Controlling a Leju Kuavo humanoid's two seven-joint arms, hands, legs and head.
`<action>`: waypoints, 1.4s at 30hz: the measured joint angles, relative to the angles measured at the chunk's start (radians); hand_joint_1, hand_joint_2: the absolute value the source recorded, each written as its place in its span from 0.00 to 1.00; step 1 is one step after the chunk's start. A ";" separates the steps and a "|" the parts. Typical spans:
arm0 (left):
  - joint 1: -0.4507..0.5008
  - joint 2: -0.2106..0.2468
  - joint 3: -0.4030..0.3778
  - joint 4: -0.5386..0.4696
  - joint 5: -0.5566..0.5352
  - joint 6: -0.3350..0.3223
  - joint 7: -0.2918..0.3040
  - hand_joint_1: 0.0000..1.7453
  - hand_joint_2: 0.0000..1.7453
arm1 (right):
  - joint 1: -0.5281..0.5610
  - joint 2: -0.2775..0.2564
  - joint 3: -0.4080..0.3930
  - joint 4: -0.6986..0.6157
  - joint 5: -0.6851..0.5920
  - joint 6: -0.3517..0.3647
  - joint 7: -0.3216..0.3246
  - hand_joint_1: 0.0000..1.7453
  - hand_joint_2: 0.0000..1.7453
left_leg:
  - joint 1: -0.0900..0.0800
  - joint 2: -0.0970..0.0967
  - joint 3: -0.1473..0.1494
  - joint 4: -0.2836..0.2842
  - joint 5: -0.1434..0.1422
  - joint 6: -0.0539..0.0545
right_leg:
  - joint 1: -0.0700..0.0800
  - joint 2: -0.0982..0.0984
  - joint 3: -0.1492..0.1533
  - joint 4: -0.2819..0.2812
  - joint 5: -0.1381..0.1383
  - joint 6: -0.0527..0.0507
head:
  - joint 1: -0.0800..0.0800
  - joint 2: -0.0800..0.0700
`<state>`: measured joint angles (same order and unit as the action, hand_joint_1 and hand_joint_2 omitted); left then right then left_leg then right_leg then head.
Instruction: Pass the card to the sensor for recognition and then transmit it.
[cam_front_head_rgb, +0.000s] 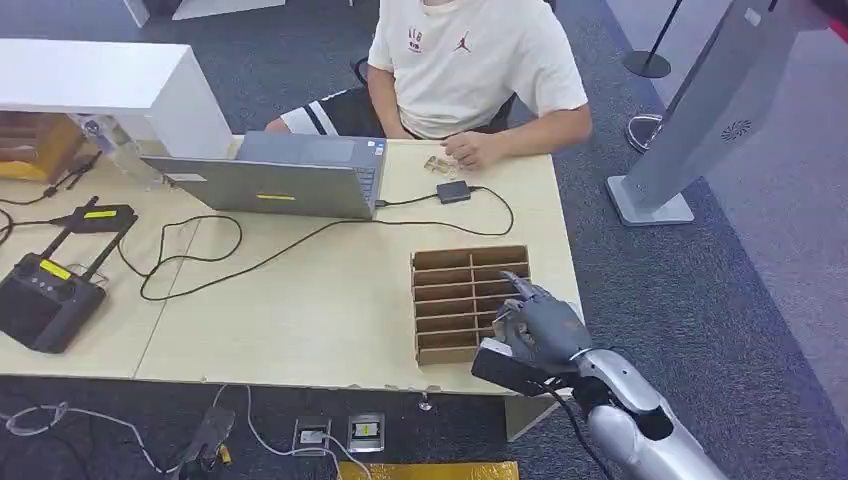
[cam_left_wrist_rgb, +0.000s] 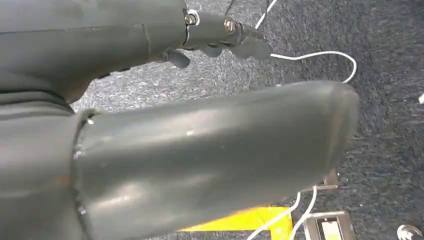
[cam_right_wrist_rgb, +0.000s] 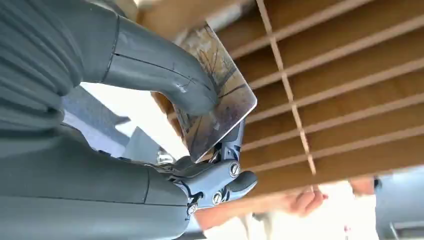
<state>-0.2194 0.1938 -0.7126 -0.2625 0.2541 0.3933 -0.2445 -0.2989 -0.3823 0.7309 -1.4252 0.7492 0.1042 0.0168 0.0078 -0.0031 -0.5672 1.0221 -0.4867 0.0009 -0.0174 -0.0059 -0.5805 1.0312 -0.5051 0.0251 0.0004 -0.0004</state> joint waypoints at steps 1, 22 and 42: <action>0.000 0.000 0.000 0.000 0.000 0.001 -0.003 0.00 0.00 | -0.002 0.001 0.000 0.000 0.007 -0.018 0.001 1.00 1.00 | 0.000 0.000 0.000 0.000 0.000 0.000 | 0.000 0.000 0.000 0.000 0.000 0.000 | 0.000 0.000; 0.003 0.000 0.000 0.001 -0.015 0.014 -0.047 0.00 0.00 | -0.216 0.009 -0.201 -0.092 0.118 -0.097 -0.050 1.00 1.00 | 0.000 0.000 0.001 0.000 0.000 0.000 | 0.000 0.000 0.000 0.000 0.000 0.000 | 0.000 0.000; -0.041 0.008 -0.003 0.000 -0.055 -0.016 0.046 0.00 0.00 | -0.552 0.090 -0.225 0.512 0.116 -0.296 -0.261 0.00 1.00 | 0.000 -0.001 0.000 0.000 0.001 0.000 | 0.000 -0.002 0.000 0.001 0.000 0.000 | 0.000 0.000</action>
<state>-0.2607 0.2022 -0.7160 -0.2625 0.1987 0.3769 -0.1987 -0.8509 -0.2918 0.5054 -0.9129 0.8652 -0.1915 -0.2441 0.0079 -0.0038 -0.5673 1.0223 -0.4860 0.0007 -0.0173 -0.0076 -0.5800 1.0318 -0.5047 0.0251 0.0004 -0.0004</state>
